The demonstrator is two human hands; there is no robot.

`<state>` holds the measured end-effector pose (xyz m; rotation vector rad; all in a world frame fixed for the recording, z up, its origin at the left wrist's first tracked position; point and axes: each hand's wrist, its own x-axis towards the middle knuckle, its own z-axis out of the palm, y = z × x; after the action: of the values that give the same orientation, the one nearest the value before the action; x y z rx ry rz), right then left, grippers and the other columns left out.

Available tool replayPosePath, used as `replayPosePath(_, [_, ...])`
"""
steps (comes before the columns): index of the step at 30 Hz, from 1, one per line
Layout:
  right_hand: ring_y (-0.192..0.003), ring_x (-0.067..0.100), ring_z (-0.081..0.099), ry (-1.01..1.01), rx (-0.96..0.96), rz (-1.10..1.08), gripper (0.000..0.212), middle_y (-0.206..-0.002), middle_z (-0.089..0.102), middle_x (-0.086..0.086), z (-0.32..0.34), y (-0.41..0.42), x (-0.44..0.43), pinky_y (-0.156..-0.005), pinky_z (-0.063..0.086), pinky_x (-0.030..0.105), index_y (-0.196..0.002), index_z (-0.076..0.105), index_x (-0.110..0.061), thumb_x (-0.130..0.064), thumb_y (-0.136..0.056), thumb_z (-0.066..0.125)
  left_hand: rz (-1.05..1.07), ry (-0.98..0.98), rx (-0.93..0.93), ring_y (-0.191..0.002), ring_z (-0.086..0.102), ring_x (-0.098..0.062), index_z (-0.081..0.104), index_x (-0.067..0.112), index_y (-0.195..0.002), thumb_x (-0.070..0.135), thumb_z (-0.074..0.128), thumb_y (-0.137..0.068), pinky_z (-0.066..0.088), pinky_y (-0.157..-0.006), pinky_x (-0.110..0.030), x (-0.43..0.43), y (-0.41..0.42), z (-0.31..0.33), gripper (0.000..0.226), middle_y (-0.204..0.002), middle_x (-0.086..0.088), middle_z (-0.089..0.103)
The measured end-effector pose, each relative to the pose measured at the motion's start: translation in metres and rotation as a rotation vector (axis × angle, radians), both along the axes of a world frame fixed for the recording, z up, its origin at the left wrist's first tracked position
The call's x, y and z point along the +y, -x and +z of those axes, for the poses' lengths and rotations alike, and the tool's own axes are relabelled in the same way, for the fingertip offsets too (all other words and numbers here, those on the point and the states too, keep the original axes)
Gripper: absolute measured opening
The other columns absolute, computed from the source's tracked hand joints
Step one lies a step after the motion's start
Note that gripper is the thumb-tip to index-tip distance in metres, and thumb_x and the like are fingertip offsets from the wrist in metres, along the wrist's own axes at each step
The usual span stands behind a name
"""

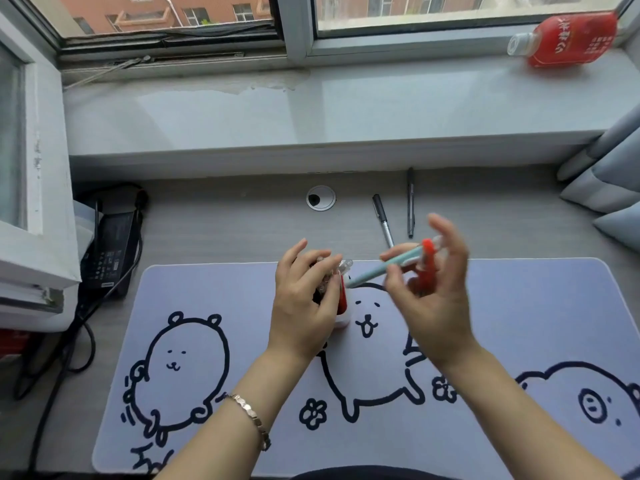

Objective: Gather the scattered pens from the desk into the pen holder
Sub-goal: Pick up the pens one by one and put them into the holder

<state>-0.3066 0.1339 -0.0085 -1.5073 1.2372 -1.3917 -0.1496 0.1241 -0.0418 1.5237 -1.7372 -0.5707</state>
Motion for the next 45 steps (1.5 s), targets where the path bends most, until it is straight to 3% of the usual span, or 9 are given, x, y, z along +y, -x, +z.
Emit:
replayPosePath(6, [-0.078,0.008,0.056,0.090,0.374,0.167,0.056,-0.100,0.052,-0.012,-0.028,-0.028,-0.003,-0.064,0.055,0.029,-0.121,0.039,-0.039,-0.006,-0.079,0.056,-0.042,-0.055,0.054,-0.132,0.024,-0.008,0.063,0.011,-0.112,0.025,0.039,-0.087,0.018,-0.107,-0.008,0.000,-0.003,0.003,0.037,-0.123,0.009,0.049])
replayPosePath(11, [-0.081,0.008,0.060,0.194,0.457,0.071,0.032,-0.101,0.060,-0.003,-0.042,-0.030,0.006,-0.065,0.055,0.023,-0.117,0.058,-0.014,-0.009,-0.085,0.057,-0.116,-0.083,0.071,-0.136,0.018,-0.007,0.056,0.012,-0.120,0.027,0.036,-0.087,0.013,-0.107,-0.006,0.000,-0.008,0.005,0.042,-0.133,0.013,0.039])
replayPosePath(18, [-0.069,0.017,0.065,0.080,0.632,-0.086,0.020,-0.084,0.071,-0.002,-0.040,-0.035,0.006,-0.054,0.054,0.027,-0.093,0.073,-0.018,-0.014,-0.077,0.061,-0.172,-0.089,0.039,-0.138,0.015,-0.010,0.046,0.013,-0.128,0.025,0.032,-0.089,0.012,-0.110,-0.011,-0.002,-0.014,0.005,0.043,-0.136,0.007,0.038])
replayPosePath(23, [-0.072,-0.001,0.053,-0.279,0.304,0.053,0.025,-0.084,0.051,-0.010,0.002,-0.005,0.002,-0.065,0.042,0.009,-0.103,0.065,-0.034,-0.042,-0.081,0.056,-0.183,-0.085,0.004,-0.137,0.016,-0.011,0.049,0.010,-0.128,0.025,0.032,-0.089,0.010,-0.109,-0.008,-0.002,-0.016,0.006,0.045,-0.136,0.007,0.038])
replayPosePath(27, [-0.067,0.005,0.049,-0.337,0.036,-0.033,0.017,-0.075,0.045,-0.010,0.017,0.022,0.006,-0.070,0.040,0.020,-0.101,0.052,-0.040,-0.037,-0.088,0.041,-0.163,-0.089,0.017,-0.136,0.018,-0.011,0.051,0.010,-0.126,0.026,0.031,-0.089,0.011,-0.109,-0.008,-0.002,-0.014,0.005,0.045,-0.134,0.008,0.040])
replayPosePath(31, [-0.104,0.005,0.058,-0.308,-0.031,-0.079,0.020,-0.086,0.064,-0.012,0.021,0.017,0.010,-0.099,0.043,0.024,-0.100,0.052,-0.038,-0.024,-0.094,0.039,-0.160,-0.093,0.016,-0.135,0.018,-0.008,0.051,0.010,-0.126,0.028,0.030,-0.088,0.011,-0.108,-0.007,-0.002,-0.013,0.007,0.046,-0.133,0.008,0.040])
replayPosePath(35, [-0.091,-0.005,0.061,-0.236,-0.105,-0.061,0.019,-0.097,0.068,-0.024,0.029,0.007,0.008,-0.085,0.046,0.012,-0.103,0.048,-0.036,-0.029,-0.087,0.040,-0.168,-0.104,0.004,-0.135,0.016,-0.006,0.050,0.010,-0.127,0.029,0.029,-0.088,0.009,-0.108,-0.005,-0.001,-0.013,0.009,0.048,-0.134,0.008,0.039])
replayPosePath(39, [-0.084,0.002,0.065,-0.062,-0.145,-0.051,0.019,-0.096,0.064,-0.007,0.034,-0.004,0.011,-0.074,0.049,0.012,-0.101,0.049,-0.027,-0.011,-0.093,0.044,-0.162,-0.101,-0.006,-0.134,0.016,-0.005,0.050,0.010,-0.127,0.029,0.029,-0.088,0.008,-0.107,-0.004,-0.001,-0.013,0.010,0.048,-0.134,0.009,0.038])
replayPosePath(45, [-0.088,0.017,0.067,-0.049,0.018,0.098,0.033,-0.093,0.059,-0.015,0.000,-0.022,0.006,-0.079,0.055,0.027,-0.116,0.044,-0.040,-0.024,-0.089,0.055,-0.164,-0.095,-0.018,-0.133,0.020,-0.006,0.052,0.011,-0.125,0.027,0.031,-0.089,0.010,-0.107,-0.005,-0.002,-0.014,0.007,0.045,-0.132,0.008,0.041])
